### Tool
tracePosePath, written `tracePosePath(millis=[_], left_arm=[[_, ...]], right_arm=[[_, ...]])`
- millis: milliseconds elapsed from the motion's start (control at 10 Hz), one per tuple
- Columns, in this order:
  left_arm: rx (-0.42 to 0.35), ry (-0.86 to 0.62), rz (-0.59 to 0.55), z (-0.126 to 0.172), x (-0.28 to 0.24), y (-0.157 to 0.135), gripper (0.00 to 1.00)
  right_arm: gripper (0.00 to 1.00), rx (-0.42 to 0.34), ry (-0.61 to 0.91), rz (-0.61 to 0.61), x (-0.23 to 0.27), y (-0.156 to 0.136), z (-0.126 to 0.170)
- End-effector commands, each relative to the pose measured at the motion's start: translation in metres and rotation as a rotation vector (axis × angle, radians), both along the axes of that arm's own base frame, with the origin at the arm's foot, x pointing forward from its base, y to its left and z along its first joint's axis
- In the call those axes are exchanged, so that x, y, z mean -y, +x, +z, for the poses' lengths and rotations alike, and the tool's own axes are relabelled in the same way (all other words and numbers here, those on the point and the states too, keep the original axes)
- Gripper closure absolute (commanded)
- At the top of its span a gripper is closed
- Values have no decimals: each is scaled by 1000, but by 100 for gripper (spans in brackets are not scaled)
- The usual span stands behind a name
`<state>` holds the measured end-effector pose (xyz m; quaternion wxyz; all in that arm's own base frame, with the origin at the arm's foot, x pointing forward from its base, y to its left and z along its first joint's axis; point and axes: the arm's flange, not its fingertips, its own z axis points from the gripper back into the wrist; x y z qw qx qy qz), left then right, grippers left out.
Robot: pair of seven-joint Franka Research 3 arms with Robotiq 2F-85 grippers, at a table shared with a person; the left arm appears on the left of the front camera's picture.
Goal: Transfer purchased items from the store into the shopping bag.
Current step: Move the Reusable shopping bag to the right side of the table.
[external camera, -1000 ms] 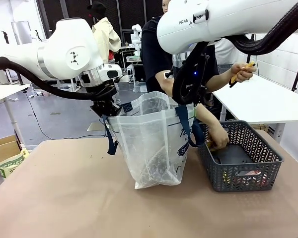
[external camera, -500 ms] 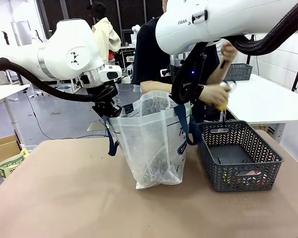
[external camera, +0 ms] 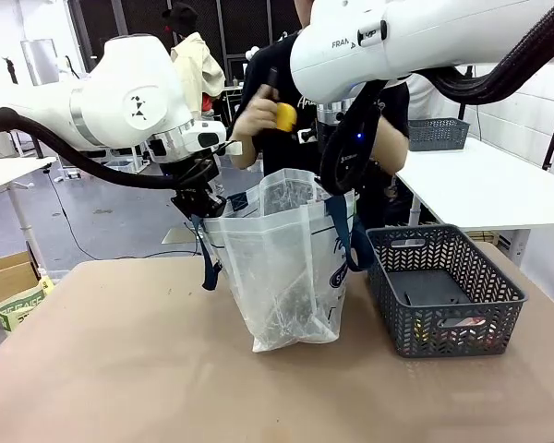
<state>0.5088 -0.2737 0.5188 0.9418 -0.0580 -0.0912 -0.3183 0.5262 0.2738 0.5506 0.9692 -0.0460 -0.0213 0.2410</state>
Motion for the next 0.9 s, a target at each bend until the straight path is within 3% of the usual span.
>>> tracePosePath(millis=[0,800], left_arm=[[-1,2,-2,-1,0,0,100],[-1,2,-2,-1,0,0,100]], right_arm=[[100,1,1,1,0,0,0],[100,1,1,1,0,0,0]])
